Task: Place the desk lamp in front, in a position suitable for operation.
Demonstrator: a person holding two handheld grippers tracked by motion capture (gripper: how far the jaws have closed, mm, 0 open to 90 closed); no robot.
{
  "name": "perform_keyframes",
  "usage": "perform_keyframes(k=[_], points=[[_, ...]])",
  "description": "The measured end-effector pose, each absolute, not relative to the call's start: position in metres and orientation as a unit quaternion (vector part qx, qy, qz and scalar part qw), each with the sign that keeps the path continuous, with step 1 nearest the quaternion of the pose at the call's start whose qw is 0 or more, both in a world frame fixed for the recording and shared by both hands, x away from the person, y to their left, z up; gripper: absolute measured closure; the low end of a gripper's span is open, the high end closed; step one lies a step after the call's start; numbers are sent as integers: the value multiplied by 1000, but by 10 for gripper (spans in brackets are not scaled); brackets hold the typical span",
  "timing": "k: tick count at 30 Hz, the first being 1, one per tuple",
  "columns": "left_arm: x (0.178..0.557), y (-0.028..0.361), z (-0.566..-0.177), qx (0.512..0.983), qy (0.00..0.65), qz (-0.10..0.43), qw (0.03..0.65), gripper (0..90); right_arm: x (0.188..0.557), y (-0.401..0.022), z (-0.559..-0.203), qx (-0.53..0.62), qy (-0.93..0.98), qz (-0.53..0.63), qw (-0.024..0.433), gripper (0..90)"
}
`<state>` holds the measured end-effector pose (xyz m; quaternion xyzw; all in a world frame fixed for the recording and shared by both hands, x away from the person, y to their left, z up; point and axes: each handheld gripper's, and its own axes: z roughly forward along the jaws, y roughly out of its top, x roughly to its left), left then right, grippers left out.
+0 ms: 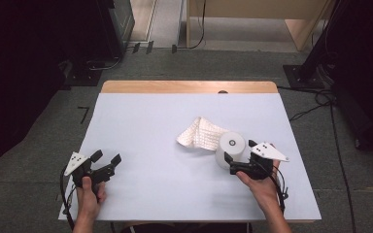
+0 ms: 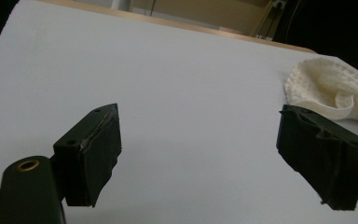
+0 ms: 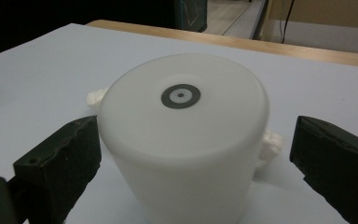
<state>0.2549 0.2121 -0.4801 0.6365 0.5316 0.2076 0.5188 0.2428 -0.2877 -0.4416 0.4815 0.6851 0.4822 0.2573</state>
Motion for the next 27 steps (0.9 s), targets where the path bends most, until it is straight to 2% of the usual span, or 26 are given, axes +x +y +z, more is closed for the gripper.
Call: perform_keyframes(k=[6,8,13,21,27], points=[[257,213,-481,642,531,195,518,143,253,-273,-448,487,688,468,266,21],[257,213,-481,641,533,193,518,145,257,-268,-452,492,691,451,276,61],[256,208,-481,653,519,198,514,151,256,-265,-449,497,675,457,297,84],[256,208,-481,656,518,198,513,152,254,-243,-439,478,682,471,291,85],[256,207,-481,657,516,196,513,152,255,-197,-435,443,703,489,265,85]])
